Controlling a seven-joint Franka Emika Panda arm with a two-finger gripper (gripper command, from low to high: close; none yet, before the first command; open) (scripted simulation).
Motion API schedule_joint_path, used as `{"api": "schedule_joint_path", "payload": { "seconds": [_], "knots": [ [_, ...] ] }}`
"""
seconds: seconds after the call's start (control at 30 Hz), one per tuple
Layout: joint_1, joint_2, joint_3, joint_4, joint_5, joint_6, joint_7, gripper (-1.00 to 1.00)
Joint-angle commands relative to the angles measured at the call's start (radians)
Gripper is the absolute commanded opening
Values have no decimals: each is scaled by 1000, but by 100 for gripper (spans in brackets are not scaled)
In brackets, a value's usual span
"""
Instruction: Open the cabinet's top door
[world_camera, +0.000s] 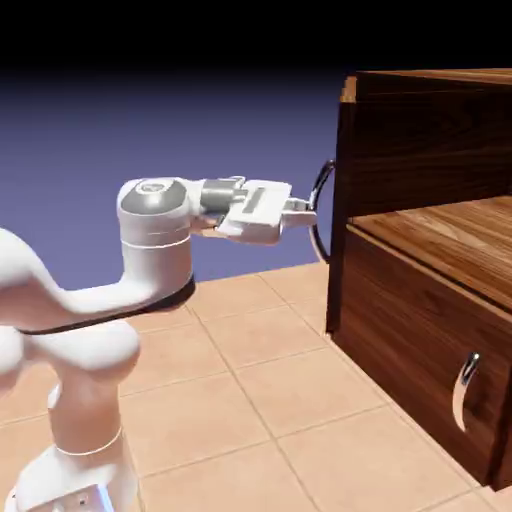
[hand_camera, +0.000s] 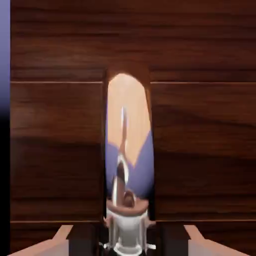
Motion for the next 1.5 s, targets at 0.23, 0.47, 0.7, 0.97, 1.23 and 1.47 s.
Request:
{"api": "schedule_joint_path", "payload": {
  "seconds": [0.23, 0.47, 0.7, 0.97, 1.23, 1.47],
  "knots": [
    [25, -42, 290, -60, 285, -175, 5, -100],
    [73, 0, 544, -51, 532, -328, 37, -100],
    [93, 125, 798, 21, 781, -490, 98, -100],
    [8, 355, 1088, 207, 1050, -697, 192, -100],
    [-219, 591, 1374, 487, 1242, -922, 282, -100],
    [-471, 722, 1612, 724, 1333, -1090, 335, -100]
  ]
}}
